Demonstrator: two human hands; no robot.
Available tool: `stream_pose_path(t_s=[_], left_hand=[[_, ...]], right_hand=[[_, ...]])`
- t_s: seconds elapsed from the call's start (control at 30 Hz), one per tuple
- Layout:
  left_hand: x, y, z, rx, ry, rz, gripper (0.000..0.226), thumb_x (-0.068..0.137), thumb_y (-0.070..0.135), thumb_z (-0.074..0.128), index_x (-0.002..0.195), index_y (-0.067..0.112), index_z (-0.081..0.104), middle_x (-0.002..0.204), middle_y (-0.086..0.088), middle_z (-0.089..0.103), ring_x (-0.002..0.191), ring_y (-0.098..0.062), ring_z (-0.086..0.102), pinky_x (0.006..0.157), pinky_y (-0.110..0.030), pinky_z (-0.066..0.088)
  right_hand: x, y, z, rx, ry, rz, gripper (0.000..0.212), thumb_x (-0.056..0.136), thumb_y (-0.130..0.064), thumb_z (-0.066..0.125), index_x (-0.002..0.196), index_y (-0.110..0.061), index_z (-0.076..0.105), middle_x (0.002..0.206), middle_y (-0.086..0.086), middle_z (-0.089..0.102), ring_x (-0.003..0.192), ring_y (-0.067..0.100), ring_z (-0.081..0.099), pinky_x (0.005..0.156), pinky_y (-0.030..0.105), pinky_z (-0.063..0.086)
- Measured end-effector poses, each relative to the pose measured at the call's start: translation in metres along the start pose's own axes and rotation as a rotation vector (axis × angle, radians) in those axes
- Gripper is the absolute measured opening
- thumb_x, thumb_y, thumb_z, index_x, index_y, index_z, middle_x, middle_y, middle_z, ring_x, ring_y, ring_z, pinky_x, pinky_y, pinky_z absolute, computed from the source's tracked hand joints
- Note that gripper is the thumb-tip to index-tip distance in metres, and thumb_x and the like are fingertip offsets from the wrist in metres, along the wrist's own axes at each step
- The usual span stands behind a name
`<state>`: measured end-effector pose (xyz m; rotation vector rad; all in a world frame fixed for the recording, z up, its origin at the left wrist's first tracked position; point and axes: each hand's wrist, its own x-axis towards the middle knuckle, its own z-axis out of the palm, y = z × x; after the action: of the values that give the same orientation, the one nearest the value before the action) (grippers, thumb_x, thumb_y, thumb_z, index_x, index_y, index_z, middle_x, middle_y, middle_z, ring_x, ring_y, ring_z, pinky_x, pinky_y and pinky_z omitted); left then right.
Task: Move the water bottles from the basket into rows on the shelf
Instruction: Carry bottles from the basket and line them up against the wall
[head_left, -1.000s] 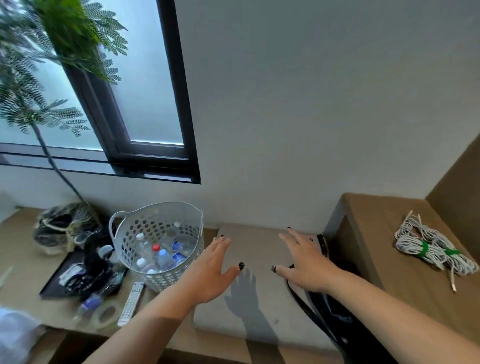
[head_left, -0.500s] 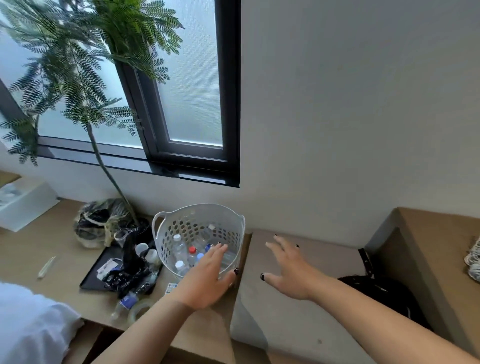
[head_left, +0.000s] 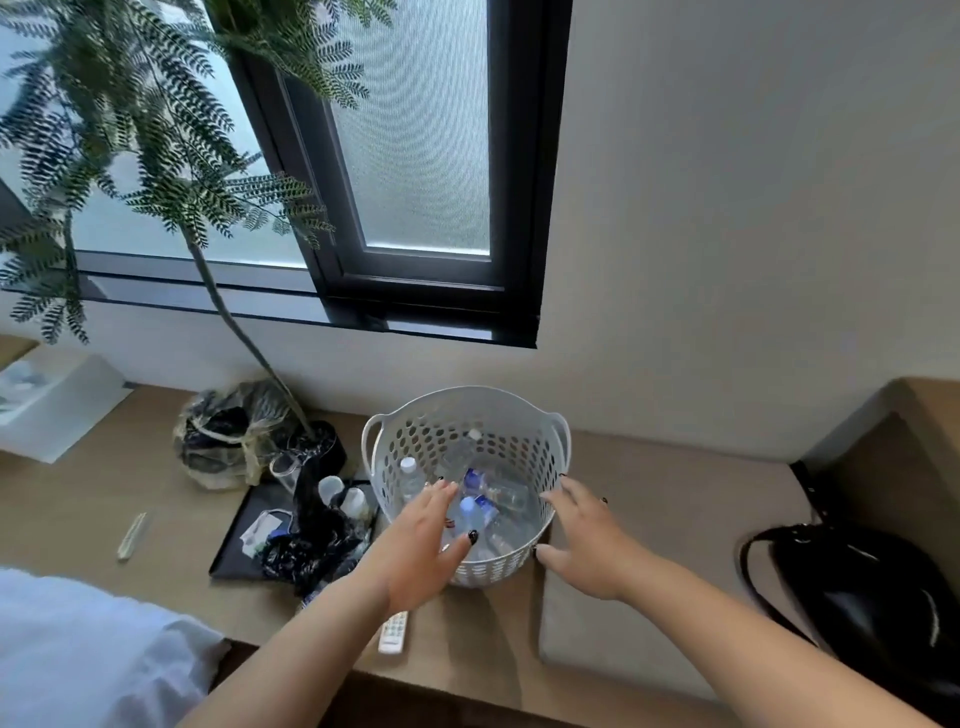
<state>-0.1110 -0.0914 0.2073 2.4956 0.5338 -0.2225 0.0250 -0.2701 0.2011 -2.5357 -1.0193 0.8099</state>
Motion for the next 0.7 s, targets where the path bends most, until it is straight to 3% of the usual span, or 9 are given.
stream_pose_path(t_s=[0.47,0.7], left_hand=[[0.096,-0.045,0.033,-0.123,-0.072,-0.170,0.068,0.098,0.040,0.046,0.154,0.022,0.012,0.162,0.007,0.013,0.149,-0.009,0.011,0.121,-0.033,0.017],[0.139,-0.078,0.063,-0.175,-0.088,-0.218,0.066,0.098,0.038,0.046,0.154,0.021,0.014,0.162,0.005,0.016,0.148,-0.011,0.013,0.120,-0.034,0.019]], right_hand=[[0.129,0.031,0.004,0.045,-0.109,0.049,0.069,0.092,-0.036,0.056,0.149,-0.015,0.025,0.161,0.007,0.006,0.149,0.026,0.008,0.121,0.039,0.016],[0.188,0.050,0.042,0.057,-0.165,0.097,0.064,0.093,-0.032,0.056,0.147,-0.012,0.028,0.159,0.007,0.009,0.148,0.025,0.009,0.118,0.034,0.016]])
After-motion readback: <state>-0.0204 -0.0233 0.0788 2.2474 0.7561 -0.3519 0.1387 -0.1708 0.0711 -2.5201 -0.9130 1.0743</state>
